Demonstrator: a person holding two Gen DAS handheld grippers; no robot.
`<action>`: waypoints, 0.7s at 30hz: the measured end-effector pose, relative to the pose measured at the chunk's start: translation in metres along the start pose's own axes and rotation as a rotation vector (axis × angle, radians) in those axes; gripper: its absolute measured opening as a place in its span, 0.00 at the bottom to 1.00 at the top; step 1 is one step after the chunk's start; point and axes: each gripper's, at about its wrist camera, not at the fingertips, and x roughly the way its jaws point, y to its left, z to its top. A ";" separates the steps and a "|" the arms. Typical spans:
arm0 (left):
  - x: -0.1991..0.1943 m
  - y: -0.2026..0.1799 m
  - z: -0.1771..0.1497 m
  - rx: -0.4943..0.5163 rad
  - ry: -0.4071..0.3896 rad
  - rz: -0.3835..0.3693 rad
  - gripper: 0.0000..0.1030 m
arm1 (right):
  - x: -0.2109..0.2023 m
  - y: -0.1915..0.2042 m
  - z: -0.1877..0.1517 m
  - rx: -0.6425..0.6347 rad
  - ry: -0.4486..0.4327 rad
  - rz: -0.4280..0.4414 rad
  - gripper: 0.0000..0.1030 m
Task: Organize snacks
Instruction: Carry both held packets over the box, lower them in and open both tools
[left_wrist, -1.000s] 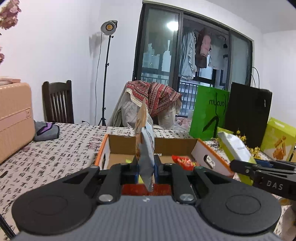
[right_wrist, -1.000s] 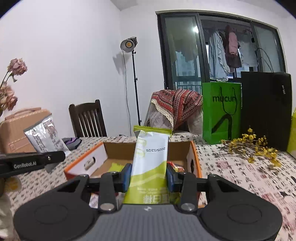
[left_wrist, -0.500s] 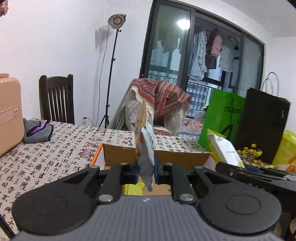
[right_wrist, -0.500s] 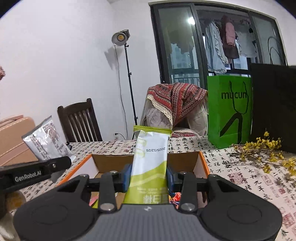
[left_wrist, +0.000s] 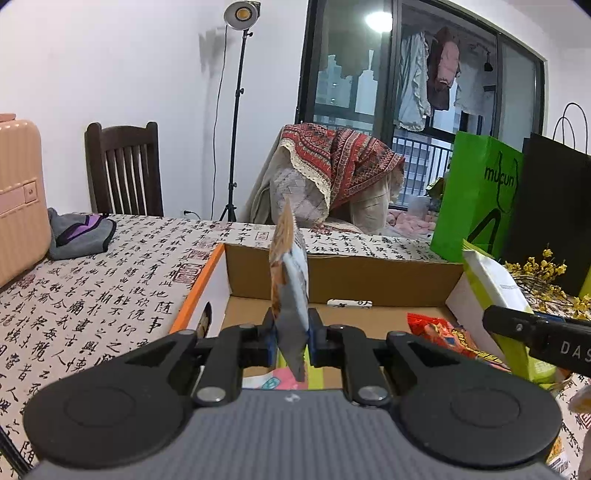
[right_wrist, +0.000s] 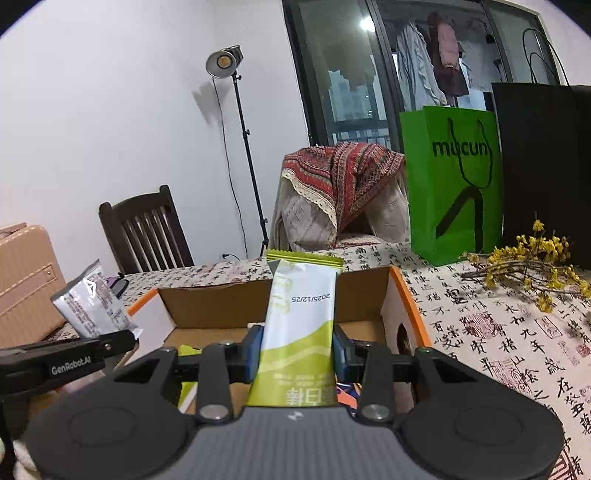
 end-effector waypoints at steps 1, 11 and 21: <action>-0.001 0.001 0.000 -0.001 -0.005 -0.002 0.21 | 0.000 -0.001 0.000 0.002 0.008 -0.003 0.39; -0.025 0.009 0.002 -0.078 -0.113 0.050 1.00 | -0.010 -0.007 0.000 0.033 -0.031 -0.004 1.00; -0.029 0.007 0.007 -0.058 -0.108 0.060 1.00 | -0.015 -0.004 0.004 0.016 -0.040 -0.016 1.00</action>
